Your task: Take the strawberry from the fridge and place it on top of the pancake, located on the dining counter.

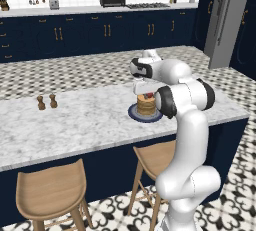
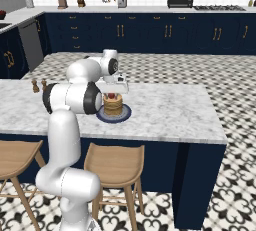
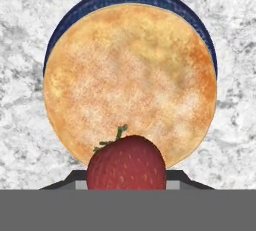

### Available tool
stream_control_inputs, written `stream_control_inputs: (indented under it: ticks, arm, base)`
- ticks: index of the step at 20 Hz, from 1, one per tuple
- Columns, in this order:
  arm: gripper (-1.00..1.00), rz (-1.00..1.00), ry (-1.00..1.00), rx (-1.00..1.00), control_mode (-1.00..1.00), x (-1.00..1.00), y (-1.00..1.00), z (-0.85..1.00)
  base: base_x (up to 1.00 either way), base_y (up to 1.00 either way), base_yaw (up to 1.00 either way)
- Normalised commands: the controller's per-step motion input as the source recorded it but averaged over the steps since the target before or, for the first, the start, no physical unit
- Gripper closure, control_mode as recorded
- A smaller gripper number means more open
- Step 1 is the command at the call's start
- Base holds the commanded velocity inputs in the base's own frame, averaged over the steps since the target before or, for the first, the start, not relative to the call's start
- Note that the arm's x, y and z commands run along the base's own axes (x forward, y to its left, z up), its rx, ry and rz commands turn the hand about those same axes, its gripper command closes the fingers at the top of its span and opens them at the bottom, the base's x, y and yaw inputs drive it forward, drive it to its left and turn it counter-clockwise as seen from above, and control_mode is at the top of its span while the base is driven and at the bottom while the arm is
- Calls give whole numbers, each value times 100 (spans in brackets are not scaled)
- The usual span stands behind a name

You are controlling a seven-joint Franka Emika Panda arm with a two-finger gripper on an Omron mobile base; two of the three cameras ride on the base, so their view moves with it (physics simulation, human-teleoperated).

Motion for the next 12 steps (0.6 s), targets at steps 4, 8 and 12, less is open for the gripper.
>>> stream_control_inputs:
  ticks: [4,8,12]
  arm:
    - [-100,0,0,0,-100,0,0,0]
    - [-100,1,0,0,-100,0,0,0]
    - [-100,3,0,0,-100,8,0,1]
  base:
    - [0,0,0]
    - [0,0,0]
    - [0,0,0]
